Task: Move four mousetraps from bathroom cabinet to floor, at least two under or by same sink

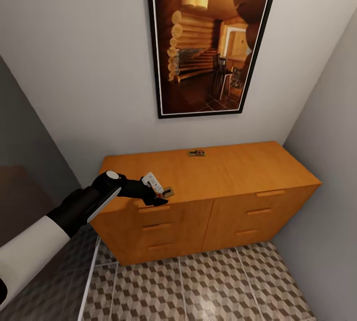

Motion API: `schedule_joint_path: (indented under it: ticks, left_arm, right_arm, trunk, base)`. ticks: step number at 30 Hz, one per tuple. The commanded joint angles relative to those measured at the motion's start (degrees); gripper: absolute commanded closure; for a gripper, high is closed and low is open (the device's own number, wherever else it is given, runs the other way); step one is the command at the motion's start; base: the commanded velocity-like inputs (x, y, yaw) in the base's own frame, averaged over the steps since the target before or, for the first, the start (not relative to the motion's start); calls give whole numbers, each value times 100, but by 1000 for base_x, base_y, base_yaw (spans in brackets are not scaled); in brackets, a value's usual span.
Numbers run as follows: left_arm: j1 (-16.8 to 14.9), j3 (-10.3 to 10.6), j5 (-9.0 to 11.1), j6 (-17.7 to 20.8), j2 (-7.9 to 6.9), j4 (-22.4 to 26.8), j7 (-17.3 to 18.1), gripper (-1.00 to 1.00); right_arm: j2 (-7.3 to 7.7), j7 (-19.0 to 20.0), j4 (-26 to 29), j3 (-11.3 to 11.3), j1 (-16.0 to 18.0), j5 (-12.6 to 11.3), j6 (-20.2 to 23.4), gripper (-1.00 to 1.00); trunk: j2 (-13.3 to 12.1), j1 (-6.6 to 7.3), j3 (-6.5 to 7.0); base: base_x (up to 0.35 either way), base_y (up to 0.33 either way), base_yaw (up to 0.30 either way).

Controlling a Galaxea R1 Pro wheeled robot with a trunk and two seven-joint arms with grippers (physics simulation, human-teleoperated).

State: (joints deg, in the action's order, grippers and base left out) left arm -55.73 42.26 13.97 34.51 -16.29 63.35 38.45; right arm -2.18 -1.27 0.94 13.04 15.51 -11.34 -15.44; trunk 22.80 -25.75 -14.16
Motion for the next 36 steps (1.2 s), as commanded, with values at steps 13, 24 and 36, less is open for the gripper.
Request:
schedule_joint_path:
  ticks: [13, 24, 36]
  left_arm:
    - [-8, 22, 44, 38, -14, 12, -21, -100]
    - [-8, -45, 44, 38, -62, 57, -14, -100]
    - [-8, -457, 44, 54, -290, 357, -13, -100]
  right_arm:
    - [-2, -13, -7, 49, 5, -53, -21, -100]
    - [6, -13, -7, 49, 5, -50, -21, -100]
    - [2, -13, -7, 49, 5, -53, -21, -100]
  trunk:
    - [12, -3, -75]
    - [12, -3, -78]
    - [12, -3, -78]
  base:
    - [0, 0, 0]
    - [0, 0, 0]
    - [0, 0, 0]
